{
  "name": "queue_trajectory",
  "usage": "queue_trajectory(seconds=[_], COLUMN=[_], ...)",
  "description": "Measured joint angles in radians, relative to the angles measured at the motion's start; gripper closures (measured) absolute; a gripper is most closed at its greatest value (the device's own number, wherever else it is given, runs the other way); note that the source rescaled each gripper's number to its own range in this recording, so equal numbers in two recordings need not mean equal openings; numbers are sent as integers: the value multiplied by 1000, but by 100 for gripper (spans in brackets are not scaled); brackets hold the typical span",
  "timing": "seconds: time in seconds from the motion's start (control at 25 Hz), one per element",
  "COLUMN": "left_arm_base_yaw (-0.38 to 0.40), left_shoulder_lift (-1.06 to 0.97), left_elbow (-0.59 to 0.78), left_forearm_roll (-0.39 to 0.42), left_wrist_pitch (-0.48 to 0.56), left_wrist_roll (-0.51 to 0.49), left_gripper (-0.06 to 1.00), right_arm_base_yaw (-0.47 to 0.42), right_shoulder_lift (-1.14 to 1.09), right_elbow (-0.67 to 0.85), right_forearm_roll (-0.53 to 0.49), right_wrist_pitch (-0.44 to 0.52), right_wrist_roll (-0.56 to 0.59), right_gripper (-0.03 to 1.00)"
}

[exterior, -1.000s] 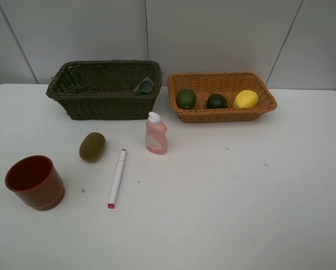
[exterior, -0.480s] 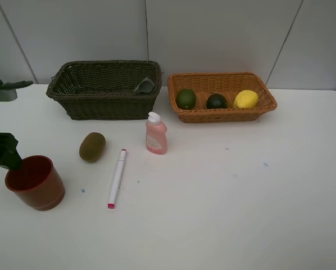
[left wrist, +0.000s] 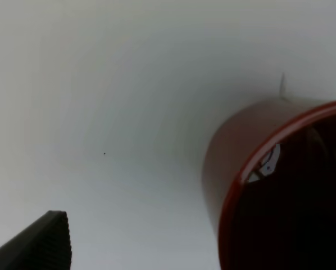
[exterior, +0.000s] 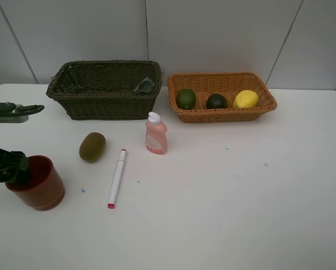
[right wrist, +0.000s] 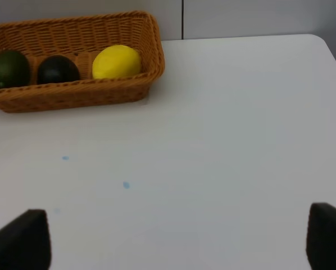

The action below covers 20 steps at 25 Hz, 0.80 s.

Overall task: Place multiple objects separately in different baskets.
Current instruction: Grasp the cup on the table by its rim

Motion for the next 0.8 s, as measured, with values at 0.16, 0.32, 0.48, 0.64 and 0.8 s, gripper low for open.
queue_trajectory(seconds=[0.16,0.32,0.48,0.64,0.8], left_arm_base_yaw=[0,0,0,0,0], left_shoulder_lift=[55,99,105,105,105], left_elbow=[0,0,0,0,0], left_forearm_roll=[0,-1,-4,-18,-23], left_wrist_pitch=[-35,-58,-83,-87,-94], left_wrist_roll=[0,0,0,0,1], left_gripper=[-6,-6,7,57,94], right_arm_base_yaw=[0,0,0,0,0], right_shoulder_lift=[0,0,0,0,0], right_elbow=[0,0,0,0,0], right_forearm_roll=[0,0,0,0,0], right_wrist_pitch=[0,0,0,0,0], right_wrist_roll=[0,0,0,0,0], right_gripper=[-3,-3,-3,-3,-3])
